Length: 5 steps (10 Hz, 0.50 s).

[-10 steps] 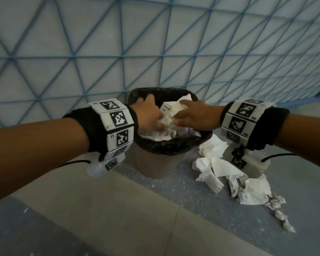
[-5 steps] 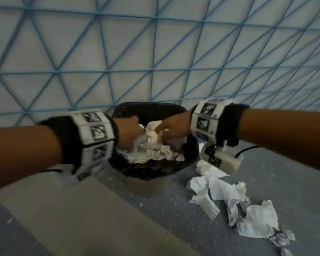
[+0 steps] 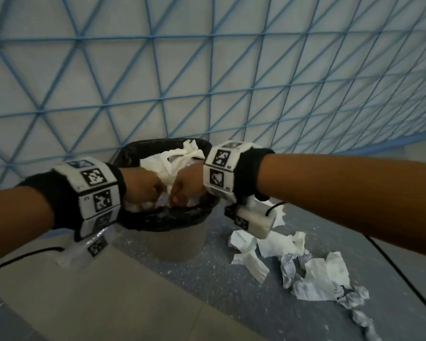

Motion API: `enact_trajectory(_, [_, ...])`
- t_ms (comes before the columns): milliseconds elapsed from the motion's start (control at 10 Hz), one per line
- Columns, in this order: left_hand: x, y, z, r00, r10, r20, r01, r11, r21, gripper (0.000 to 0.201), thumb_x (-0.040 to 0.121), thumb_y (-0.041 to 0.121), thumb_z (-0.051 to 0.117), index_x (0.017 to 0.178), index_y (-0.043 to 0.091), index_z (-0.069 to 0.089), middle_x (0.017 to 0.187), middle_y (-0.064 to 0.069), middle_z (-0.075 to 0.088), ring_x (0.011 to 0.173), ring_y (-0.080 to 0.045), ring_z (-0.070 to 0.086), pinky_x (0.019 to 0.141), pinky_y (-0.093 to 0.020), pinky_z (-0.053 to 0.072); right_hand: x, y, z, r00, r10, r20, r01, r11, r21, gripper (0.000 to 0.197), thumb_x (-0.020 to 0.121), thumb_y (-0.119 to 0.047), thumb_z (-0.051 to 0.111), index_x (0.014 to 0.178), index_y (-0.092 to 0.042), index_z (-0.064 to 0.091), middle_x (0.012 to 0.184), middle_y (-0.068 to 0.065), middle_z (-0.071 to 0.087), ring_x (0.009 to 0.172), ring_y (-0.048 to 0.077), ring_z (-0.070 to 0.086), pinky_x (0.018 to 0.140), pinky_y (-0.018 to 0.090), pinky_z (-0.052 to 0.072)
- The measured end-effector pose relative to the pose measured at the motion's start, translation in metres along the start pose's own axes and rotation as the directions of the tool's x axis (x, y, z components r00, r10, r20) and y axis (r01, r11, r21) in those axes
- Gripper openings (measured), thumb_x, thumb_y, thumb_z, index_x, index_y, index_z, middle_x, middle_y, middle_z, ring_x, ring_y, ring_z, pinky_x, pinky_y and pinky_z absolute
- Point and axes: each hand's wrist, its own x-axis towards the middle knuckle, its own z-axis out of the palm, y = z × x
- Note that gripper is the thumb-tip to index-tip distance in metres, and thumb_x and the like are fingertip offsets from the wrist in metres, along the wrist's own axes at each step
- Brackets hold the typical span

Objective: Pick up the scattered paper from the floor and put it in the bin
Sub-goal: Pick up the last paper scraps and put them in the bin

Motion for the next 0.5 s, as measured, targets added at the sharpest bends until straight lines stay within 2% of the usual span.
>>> enact_trajectory(100, [-0.013, -0.008, -0.019, 0.999, -0.035, -0.04, 0.032, 0.997, -0.074, 0.024, 0.092, 0.024, 0.05, 0.11, 0.03, 0.066, 0.103, 0.008, 0.064, 0.095, -0.011, 0.059, 0.079, -0.006, 0.041, -0.031, 0.015, -0.013, 0.977, -0.09, -0.191, 0.124, 0.977, 0.173, 0.031, 0.092, -0.021, 0.053, 0.122, -0.013, 0.06, 0.121, 0.006, 0.064, 0.091, 0.007, 0.048, 0.056, 0.001, 0.035])
enact_trajectory(200, [-0.009, -0.037, -0.015, 0.963, -0.005, -0.271, -0.015, 0.997, -0.071, 0.006, 0.075, 0.061, 0.06, 0.074, 0.056, 0.064, 0.077, 0.024, 0.068, 0.074, 0.002, 0.062, 0.073, -0.008, 0.049, -0.068, 0.039, -0.013, 0.933, -0.064, -0.355, 0.176, 0.94, 0.293, 0.027, 0.09, -0.018, 0.056, 0.114, -0.01, 0.066, 0.097, 0.008, 0.067, 0.082, 0.011, 0.053, 0.063, 0.01, 0.041])
enact_trajectory(300, [0.012, -0.056, 0.008, 0.916, 0.082, -0.392, -0.094, 0.996, -0.012, 0.047, 0.062, 0.09, 0.028, 0.084, 0.063, 0.06, 0.066, 0.032, 0.065, 0.062, 0.011, 0.062, 0.065, -0.027, 0.057, -0.099, 0.075, 0.018, 0.87, 0.066, -0.489, 0.12, 0.933, 0.34, 0.021, 0.089, -0.016, 0.055, 0.106, -0.009, 0.066, 0.091, 0.004, 0.061, 0.08, 0.012, 0.052, 0.061, 0.013, 0.038])
enact_trajectory(400, [-0.023, 0.073, -0.015, 0.865, 0.158, -0.477, -0.234, 0.967, -0.103, 0.029, 0.073, 0.058, 0.036, 0.077, 0.043, 0.061, 0.057, 0.026, 0.055, 0.052, 0.003, 0.054, 0.051, -0.018, 0.045, -0.117, 0.119, 0.082, 0.846, 0.258, -0.466, -0.063, 0.917, 0.393, 0.006, 0.09, -0.014, 0.05, 0.091, -0.012, 0.056, 0.099, 0.012, 0.062, 0.087, 0.02, 0.051, 0.074, 0.027, 0.039])
enact_trajectory(500, [-0.009, 0.159, 0.014, 0.769, 0.421, -0.482, -0.495, 0.868, -0.032, 0.022, 0.084, 0.045, 0.041, 0.09, 0.036, 0.06, 0.083, 0.02, 0.051, 0.077, -0.005, 0.054, 0.066, -0.025, 0.048, -0.132, 0.157, 0.172, 0.881, 0.451, -0.141, -0.382, 0.855, 0.35, 0.011, 0.089, -0.014, 0.052, 0.098, -0.013, 0.046, 0.107, 0.016, 0.056, 0.091, 0.024, 0.051, 0.075, 0.028, 0.036])
